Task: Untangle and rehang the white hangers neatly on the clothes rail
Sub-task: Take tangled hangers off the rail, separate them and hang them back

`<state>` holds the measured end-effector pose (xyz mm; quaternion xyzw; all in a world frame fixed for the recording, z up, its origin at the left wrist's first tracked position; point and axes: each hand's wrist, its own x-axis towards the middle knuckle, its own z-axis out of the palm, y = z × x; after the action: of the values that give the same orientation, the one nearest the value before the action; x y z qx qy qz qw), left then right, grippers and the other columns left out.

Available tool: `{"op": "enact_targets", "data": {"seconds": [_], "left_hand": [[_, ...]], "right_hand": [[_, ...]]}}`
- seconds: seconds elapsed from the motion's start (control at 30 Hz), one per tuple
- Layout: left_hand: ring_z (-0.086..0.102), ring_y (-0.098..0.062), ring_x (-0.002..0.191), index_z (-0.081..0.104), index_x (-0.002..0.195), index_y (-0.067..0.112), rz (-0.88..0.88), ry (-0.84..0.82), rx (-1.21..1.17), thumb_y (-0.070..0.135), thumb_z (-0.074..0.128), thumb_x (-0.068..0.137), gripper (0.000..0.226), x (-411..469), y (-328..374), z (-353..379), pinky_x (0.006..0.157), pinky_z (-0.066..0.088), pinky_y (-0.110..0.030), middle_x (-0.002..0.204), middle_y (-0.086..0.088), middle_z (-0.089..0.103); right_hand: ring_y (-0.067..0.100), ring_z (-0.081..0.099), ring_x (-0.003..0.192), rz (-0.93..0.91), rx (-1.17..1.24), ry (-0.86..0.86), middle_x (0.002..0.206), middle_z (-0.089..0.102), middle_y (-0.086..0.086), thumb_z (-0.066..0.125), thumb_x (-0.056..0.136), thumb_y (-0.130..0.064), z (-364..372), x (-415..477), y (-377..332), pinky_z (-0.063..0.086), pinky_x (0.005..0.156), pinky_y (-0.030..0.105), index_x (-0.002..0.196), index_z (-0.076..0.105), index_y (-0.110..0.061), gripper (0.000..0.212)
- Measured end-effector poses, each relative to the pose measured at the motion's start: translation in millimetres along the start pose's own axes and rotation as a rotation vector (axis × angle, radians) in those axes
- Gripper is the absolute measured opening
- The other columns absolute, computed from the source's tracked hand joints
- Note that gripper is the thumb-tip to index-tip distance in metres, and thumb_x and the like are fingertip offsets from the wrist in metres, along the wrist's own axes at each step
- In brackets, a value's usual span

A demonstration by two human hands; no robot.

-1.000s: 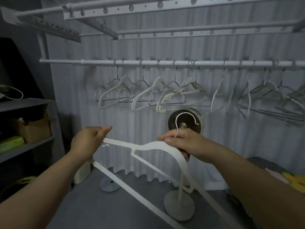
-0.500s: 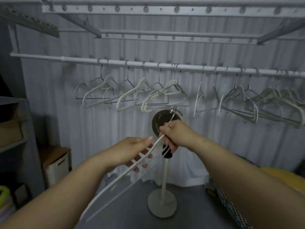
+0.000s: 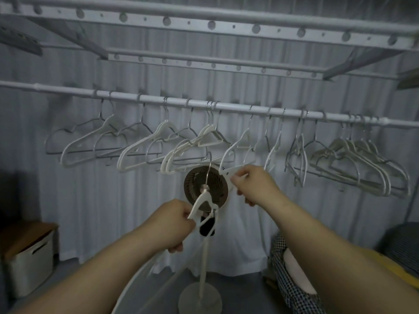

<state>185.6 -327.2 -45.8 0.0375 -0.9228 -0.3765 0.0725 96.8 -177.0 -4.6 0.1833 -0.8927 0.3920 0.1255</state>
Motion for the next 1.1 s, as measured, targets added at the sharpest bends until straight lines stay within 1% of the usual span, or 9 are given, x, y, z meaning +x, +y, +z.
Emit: {"op": "enact_targets", "data": {"seconds": [0.1,0.23,0.3,0.37,0.43,0.7,0.83,1.0,1.1], "left_hand": [[0.046,-0.005,0.022,0.057,0.09,0.009,-0.026,0.05,0.016,0.006,0.04,0.09,0.017,25.8,3.2,2.8,0.032,0.039,-0.016,0.057,-0.006,0.051],[0.044,-0.005,0.021,0.057,0.085,0.008,-0.034,0.122,-0.002,0.005,0.041,0.089,0.016,60.0,12.0,-2.3,0.03,0.037,-0.016,0.055,-0.006,0.048],[0.043,-0.006,0.02,0.055,0.076,0.011,-0.038,0.152,-0.022,0.004,0.042,0.088,0.019,75.1,16.7,-2.9,0.028,0.036,-0.016,0.054,-0.006,0.047],[0.043,-0.006,0.02,0.053,0.072,0.012,-0.042,0.167,-0.044,0.002,0.043,0.087,0.021,87.9,21.4,-1.3,0.027,0.035,-0.015,0.053,-0.006,0.047],[0.043,-0.006,0.019,0.054,0.073,0.009,-0.053,0.177,-0.06,0.001,0.042,0.086,0.02,98.4,27.5,0.3,0.027,0.035,-0.014,0.054,-0.007,0.047],[0.042,-0.008,0.018,0.056,0.065,0.013,-0.013,0.268,-0.129,-0.003,0.046,0.084,0.027,137.5,47.9,-0.6,0.026,0.035,-0.014,0.027,0.004,0.044],[0.043,-0.007,0.02,0.059,0.07,0.015,0.012,0.201,-0.143,-0.006,0.047,0.083,0.027,149.0,53.8,1.5,0.028,0.037,-0.015,0.044,-0.004,0.052],[0.04,-0.005,0.018,0.056,0.071,0.015,0.06,0.064,-0.14,-0.006,0.042,0.087,0.03,161.2,57.1,2.2,0.028,0.035,-0.014,0.023,0.002,0.046],[0.039,-0.004,0.018,0.053,0.071,0.01,0.075,0.057,-0.141,-0.006,0.04,0.088,0.027,175.9,59.2,-5.0,0.027,0.033,-0.014,0.023,0.003,0.046]], "right_hand": [[0.02,0.052,0.08,-0.001,0.148,0.157,0.088,0.058,0.006,0.05,0.086,-0.015,-8.8,31.9,10.4,0.048,0.079,0.036,0.101,0.059,-0.01,0.018],[0.016,0.052,0.088,-0.129,0.247,0.251,0.088,0.055,-0.001,0.048,0.088,-0.01,-9.2,64.8,10.7,0.039,0.069,0.024,0.115,0.058,-0.007,0.029],[0.02,0.049,0.108,-0.236,0.103,0.253,0.113,0.055,0.005,0.048,0.089,-0.013,-10.5,80.1,7.6,0.034,0.082,0.02,0.12,0.056,-0.011,0.032],[0.023,0.032,0.128,-0.328,-0.216,0.157,0.137,0.043,0.002,0.046,0.091,-0.02,-13.0,95.3,6.1,0.025,0.101,0.027,0.126,0.053,-0.019,0.036],[0.024,0.024,0.132,-0.387,-0.459,0.044,0.145,0.035,0.0,0.042,0.093,-0.026,-15.1,109.3,7.2,0.02,0.106,0.033,0.128,0.052,-0.022,0.037],[0.028,0.036,0.128,-0.308,-0.513,0.022,0.142,0.037,0.006,0.032,0.096,-0.039,-23.2,151.8,34.1,0.027,0.107,0.036,0.13,0.05,-0.023,0.042],[0.027,0.036,0.13,-0.365,-0.444,-0.08,0.148,0.026,0.005,0.029,0.098,-0.034,-24.8,159.1,35.9,0.034,0.101,0.036,0.137,0.04,-0.025,0.041],[0.029,0.053,0.109,-0.278,-0.574,-0.116,0.123,0.049,0.011,0.033,0.096,-0.033,-20.8,170.7,34.3,0.036,0.076,0.029,0.115,0.058,-0.009,0.04],[0.026,0.055,0.091,-0.2,-0.542,-0.058,0.108,0.054,0.016,0.044,0.092,-0.031,-23.4,172.3,39.3,0.037,0.065,0.024,0.091,0.061,-0.004,0.032]]}}
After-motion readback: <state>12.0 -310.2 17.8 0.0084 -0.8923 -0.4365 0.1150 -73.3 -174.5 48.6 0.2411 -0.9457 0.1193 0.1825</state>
